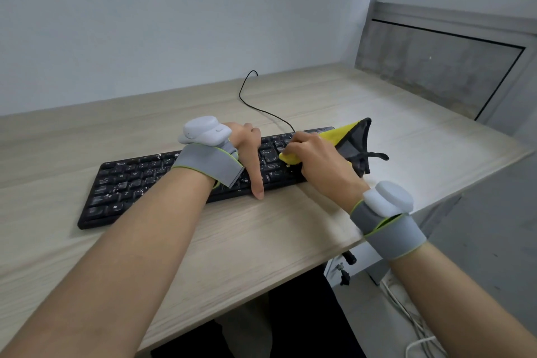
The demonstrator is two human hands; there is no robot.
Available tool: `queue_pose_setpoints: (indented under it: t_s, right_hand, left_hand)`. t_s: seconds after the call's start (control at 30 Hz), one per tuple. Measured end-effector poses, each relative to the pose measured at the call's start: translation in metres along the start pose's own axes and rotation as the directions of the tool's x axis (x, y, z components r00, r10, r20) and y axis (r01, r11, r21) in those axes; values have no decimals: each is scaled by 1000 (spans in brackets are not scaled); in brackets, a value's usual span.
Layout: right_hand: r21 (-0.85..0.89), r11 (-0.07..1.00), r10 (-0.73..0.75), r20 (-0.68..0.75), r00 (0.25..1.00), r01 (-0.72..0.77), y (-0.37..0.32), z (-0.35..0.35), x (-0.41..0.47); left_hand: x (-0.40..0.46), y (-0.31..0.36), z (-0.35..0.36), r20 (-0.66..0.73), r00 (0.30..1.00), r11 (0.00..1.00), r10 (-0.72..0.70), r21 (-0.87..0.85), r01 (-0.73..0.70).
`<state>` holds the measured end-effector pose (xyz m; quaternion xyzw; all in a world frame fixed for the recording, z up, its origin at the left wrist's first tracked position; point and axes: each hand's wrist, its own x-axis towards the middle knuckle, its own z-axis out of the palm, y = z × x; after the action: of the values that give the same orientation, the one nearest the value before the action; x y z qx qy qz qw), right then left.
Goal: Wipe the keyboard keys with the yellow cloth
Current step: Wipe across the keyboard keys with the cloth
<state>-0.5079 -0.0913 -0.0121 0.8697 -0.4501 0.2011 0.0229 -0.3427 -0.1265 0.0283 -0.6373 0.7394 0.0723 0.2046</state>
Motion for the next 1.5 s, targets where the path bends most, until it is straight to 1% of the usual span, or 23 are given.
queue_pose_setpoints:
  t_s: [0.1, 0.2, 0.3, 0.43, 0.53, 0.6, 0.83, 0.93, 1.03, 1.13, 1.23, 1.33, 1.5]
  right_hand:
    - [-72, 995, 73, -12, 997, -74, 14, -7, -3]
    - [-85, 986, 141, -20, 990, -142, 22, -13, -10]
    - [-99, 986, 138, 5, 990, -137, 11, -11, -9]
    - [-57, 994, 94, 17, 995, -93, -4, -6, -2]
    - [-41, 997, 69, 18, 997, -68, -4, -6, 1]
    - [-47, 996, 79, 10, 997, -79, 2, -8, 0]
    - [-34, 983, 179, -37, 983, -181, 24, -16, -6]
    - [-72, 967, 238, -66, 969, -243, 28, -14, 5]
    - [-60, 955, 287, -69, 956, -291, 31, -8, 20]
    - [-17, 964, 264, -38, 964, -264, 26, -2, 32]
    - [2, 985, 172, 6, 985, -172, 23, 0, 27]
    - [-1, 994, 105, -1, 994, -105, 29, -2, 11]
    - [-14, 984, 174, -53, 983, -175, 37, -5, 14]
  left_hand:
    - [0, 0, -1, 6, 1000, 1000, 2, -14, -2]
    - [0, 0, 0, 1, 1000, 1000, 6, -11, -6]
    - [0, 1, 1, -13, 1000, 1000, 8, -6, -8]
    - [0, 0, 0, 0, 1000, 1000, -5, -5, 5]
    - [2, 0, 2, -14, 1000, 1000, -2, 13, 2]
    - [2, -1, 2, -24, 1000, 1000, -3, -4, 3]
    - [3, 0, 3, -32, 999, 1000, 9, -24, -9]
    - [2, -1, 3, -45, 999, 1000, 8, -20, -9]
    - [3, 0, 4, -54, 998, 1000, 14, 3, -14]
    - [4, 0, 4, -39, 999, 1000, 11, 1, -11]
    - [4, -1, 4, -52, 998, 1000, 18, 1, -18]
    - [5, -2, 5, -50, 999, 1000, 19, -2, -19]
    - [5, -2, 5, -35, 999, 1000, 8, -27, -9]
